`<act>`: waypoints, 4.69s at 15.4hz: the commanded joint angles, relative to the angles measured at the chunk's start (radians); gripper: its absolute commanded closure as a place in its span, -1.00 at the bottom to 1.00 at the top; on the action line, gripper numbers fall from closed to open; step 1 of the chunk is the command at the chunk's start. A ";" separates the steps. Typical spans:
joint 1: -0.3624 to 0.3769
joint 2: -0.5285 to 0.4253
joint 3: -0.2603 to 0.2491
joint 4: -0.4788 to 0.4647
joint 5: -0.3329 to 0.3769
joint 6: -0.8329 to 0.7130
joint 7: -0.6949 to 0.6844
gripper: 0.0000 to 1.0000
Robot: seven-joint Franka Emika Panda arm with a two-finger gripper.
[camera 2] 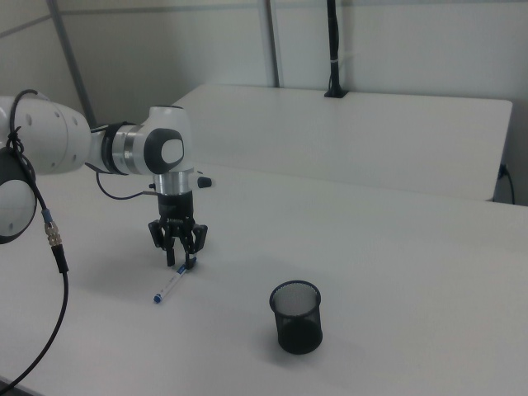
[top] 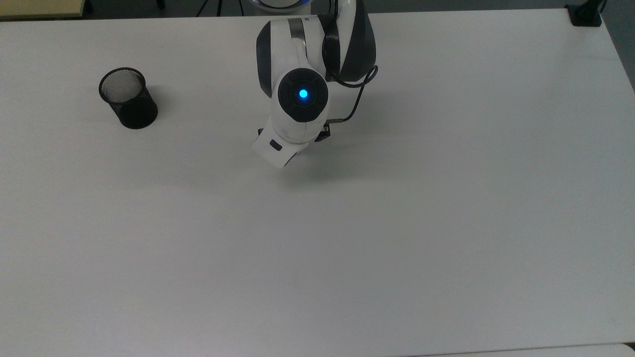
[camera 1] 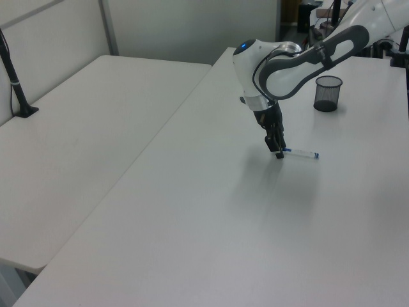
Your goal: Insert the marker
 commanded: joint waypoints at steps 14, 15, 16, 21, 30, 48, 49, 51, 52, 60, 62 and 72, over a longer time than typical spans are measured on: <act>-0.004 -0.039 -0.017 -0.005 -0.014 0.055 -0.009 1.00; -0.016 -0.057 -0.017 0.001 -0.013 0.057 -0.009 1.00; -0.033 -0.077 -0.018 0.002 -0.013 0.063 -0.009 1.00; -0.160 -0.214 -0.015 0.014 0.000 0.075 -0.073 1.00; -0.401 -0.361 -0.017 -0.067 0.087 0.167 -0.169 1.00; -0.578 -0.338 -0.018 -0.239 0.089 0.417 -0.319 1.00; -0.576 -0.340 -0.018 -0.244 0.089 0.417 -0.322 1.00; -0.576 -0.338 -0.018 -0.244 0.089 0.414 -0.322 0.96; -0.576 -0.338 -0.018 -0.245 0.089 0.413 -0.321 0.92; -0.573 -0.341 -0.018 -0.242 0.090 0.342 -0.308 -0.80; -0.571 -0.344 -0.018 -0.238 0.090 0.309 -0.308 -1.00; -0.325 -0.404 -0.004 -0.028 0.085 -0.027 -0.099 -1.00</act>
